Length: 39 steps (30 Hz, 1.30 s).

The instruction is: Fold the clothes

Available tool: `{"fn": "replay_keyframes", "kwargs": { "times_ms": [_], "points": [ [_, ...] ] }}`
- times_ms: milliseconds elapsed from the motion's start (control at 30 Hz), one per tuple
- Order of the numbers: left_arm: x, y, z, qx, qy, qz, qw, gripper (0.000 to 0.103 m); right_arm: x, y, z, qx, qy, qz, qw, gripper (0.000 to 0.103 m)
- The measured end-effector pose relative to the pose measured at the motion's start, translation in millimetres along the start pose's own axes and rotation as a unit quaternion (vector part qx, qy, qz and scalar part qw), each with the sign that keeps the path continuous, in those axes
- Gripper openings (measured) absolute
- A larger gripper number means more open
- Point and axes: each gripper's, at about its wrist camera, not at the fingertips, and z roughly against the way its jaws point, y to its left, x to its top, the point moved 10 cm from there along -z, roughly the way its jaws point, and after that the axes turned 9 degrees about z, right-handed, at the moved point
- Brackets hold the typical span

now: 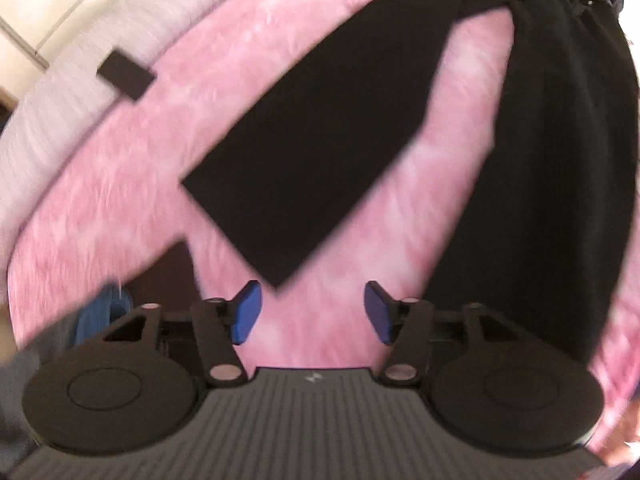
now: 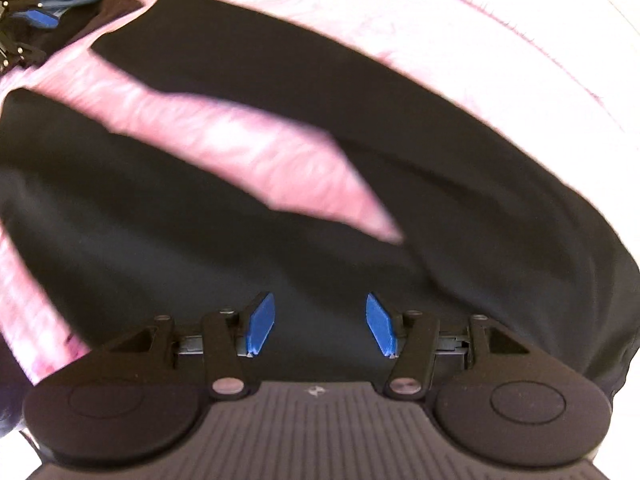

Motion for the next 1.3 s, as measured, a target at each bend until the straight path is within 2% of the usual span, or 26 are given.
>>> {"fn": "replay_keyframes", "kwargs": {
  "times_ms": [67, 133, 367, 433, 533, 633, 667, 700, 767, 867, 1000, 1100, 1167, 1233, 1300],
  "points": [
    [12.9, 0.5, -20.2, -0.003, -0.007, -0.016, 0.9999, 0.060, 14.0, -8.2, -6.5, -0.009, -0.005, 0.005, 1.000, 0.056],
    [19.2, 9.9, -39.3, -0.009, -0.005, -0.002, 0.9999, 0.060, 28.0, -16.4, -12.9, -0.019, -0.011, 0.010, 1.000, 0.056],
    [46.9, 85.8, -91.3, 0.014, -0.024, 0.092, 0.9954, 0.060, 65.0, -34.4, -34.4, -0.039, -0.018, 0.030, 0.999, 0.064],
    [60.1, 104.3, -106.0, 0.015, -0.034, 0.107, 0.9936, 0.060, 64.2, -39.1, -40.9, -0.044, -0.016, 0.030, 0.998, 0.066],
    [77.6, 116.6, -131.6, 0.010, -0.036, 0.099, 0.9944, 0.060, 56.2, -45.6, -51.6, -0.052, -0.011, 0.024, 0.998, 0.066],
    [86.1, 118.7, -155.2, -0.002, -0.016, 0.085, 0.9962, 0.059, 48.2, -52.0, -62.2, -0.060, -0.005, 0.018, 0.998, 0.066],
    [87.7, 119.3, -156.3, 0.000, -0.012, 0.086, 0.9963, 0.050, 45.5, -54.2, -65.8, -0.063, -0.004, 0.016, 0.998, 0.066],
    [89.2, 120.0, -157.4, 0.001, -0.008, 0.086, 0.9963, 0.022, 42.9, -56.4, -69.3, -0.066, -0.002, 0.014, 0.998, 0.066],
    [93.4, 123.2, -151.8, -0.014, -0.001, 0.097, 0.9952, 0.001, 37.7, -61.0, -75.8, -0.071, 0.001, 0.010, 0.997, 0.066],
    [105.5, 134.3, -136.0, -0.037, -0.001, 0.123, 0.9917, 0.000, 34.7, -73.8, -74.3, -0.073, -0.005, 0.001, 0.997, 0.066],
    [142.4, 165.6, -117.8, -0.050, -0.019, 0.176, 0.9830, 0.000, 30.6, -90.9, -72.3, -0.075, -0.013, -0.010, 0.997, 0.066],
    [174.0, 195.3, -118.8, -0.025, -0.035, 0.209, 0.9770, 0.000, 27.6, -103.7, -70.8, -0.077, -0.019, -0.019, 0.997, 0.066],
    [187.7, 213.0, -128.5, 0.000, -0.030, 0.229, 0.9729, 0.001, 25.8, -112.0, -70.3, -0.078, -0.023, -0.024, 0.996, 0.066],
    [192.3, 221.6, -145.3, 0.025, -0.007, 0.241, 0.9701, 0.008, 28.5, -115.3, -73.8, -0.077, -0.024, -0.022, 0.996, 0.066],
    [190.2, 230.0, -157.7, 0.066, 0.012, 0.245, 0.9672, 0.022, 33.7, -114.8, -74.6, -0.076, -0.032, -0.012, 0.996, 0.066]
  ]
}}
